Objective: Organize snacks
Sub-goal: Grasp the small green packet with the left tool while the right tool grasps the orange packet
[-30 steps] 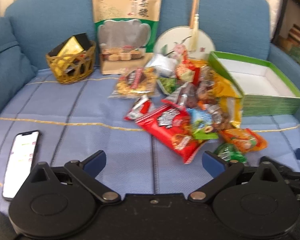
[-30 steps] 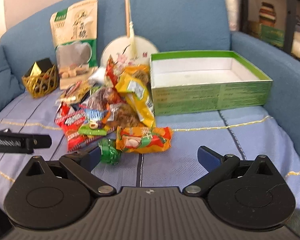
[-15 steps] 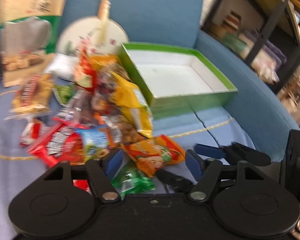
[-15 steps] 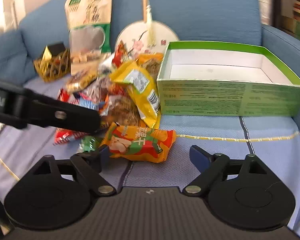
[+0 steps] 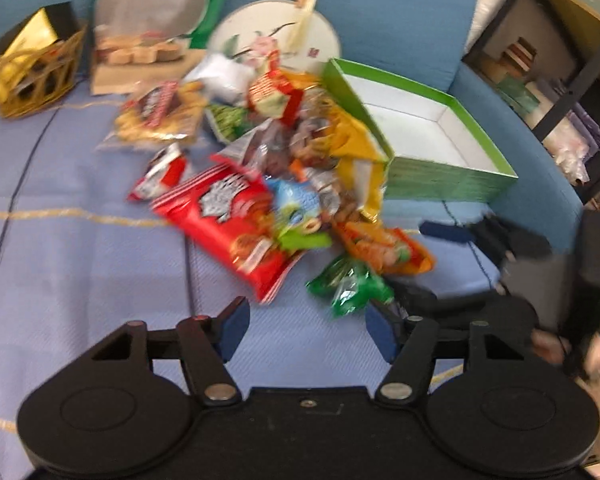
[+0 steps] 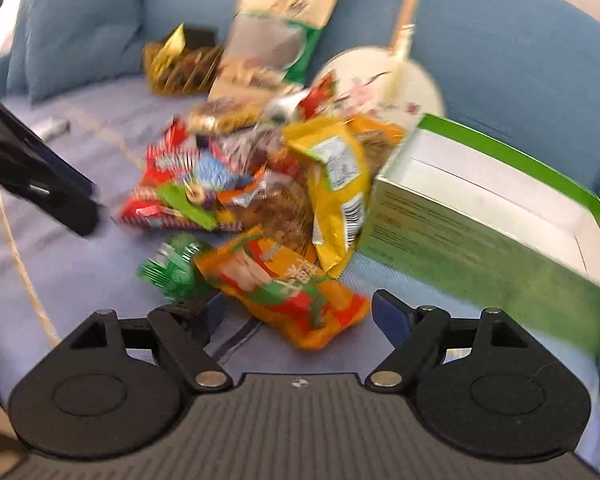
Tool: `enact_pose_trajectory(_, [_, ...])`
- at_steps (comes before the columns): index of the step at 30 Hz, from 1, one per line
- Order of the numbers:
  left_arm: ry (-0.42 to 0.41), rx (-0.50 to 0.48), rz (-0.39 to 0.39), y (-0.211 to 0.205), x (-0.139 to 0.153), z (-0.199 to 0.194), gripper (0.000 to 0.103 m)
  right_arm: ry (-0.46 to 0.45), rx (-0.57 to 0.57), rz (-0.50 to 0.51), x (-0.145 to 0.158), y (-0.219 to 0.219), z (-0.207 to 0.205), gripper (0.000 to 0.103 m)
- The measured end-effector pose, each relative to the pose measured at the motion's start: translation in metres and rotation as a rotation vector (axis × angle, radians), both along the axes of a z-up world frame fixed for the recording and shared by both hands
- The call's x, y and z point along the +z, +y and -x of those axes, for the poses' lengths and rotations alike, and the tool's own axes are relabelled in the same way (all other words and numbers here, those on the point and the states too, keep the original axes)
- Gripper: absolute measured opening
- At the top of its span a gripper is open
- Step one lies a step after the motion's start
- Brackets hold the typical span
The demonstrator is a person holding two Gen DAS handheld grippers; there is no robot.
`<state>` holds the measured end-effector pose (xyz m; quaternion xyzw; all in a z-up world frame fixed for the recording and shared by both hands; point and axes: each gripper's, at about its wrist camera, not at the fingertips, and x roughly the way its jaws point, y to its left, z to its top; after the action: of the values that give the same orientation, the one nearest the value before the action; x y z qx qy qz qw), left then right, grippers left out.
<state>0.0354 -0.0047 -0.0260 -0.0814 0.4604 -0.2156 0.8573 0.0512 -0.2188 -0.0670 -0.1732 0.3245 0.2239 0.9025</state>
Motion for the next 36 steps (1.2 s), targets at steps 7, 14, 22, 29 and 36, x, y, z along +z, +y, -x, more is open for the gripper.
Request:
enact_pose_trajectory(7, [-0.042,-0.031,0.008,-0.017,0.005,0.004,0.047,0.099,-0.077,-0.095,0.005,-0.005,0.0,0.076])
enact_pose_trajectory(14, [-0.059,-0.08,-0.006,-0.052,-0.009,-0.009,0.027,0.155,-0.223,-0.149,0.011,-0.019,0.051,0.065])
enact_pose_trajectory(22, [-0.031,-0.063,-0.061,-0.068,-0.034,-0.033,0.033,-0.028,-0.093,0.006,0.01,0.006,0.05,0.103])
enact_pose_trajectory(29, [-0.046,-0.073,-0.05,-0.066,-0.035,-0.037,0.03,-0.025,-0.133,0.04,-0.002,0.015,0.031,0.076])
enact_pose_trajectory(36, [-0.065,-0.064,0.042,-0.053,-0.011,-0.025,0.029,-0.073,-0.187,-0.019,0.034,0.007,0.047,0.039])
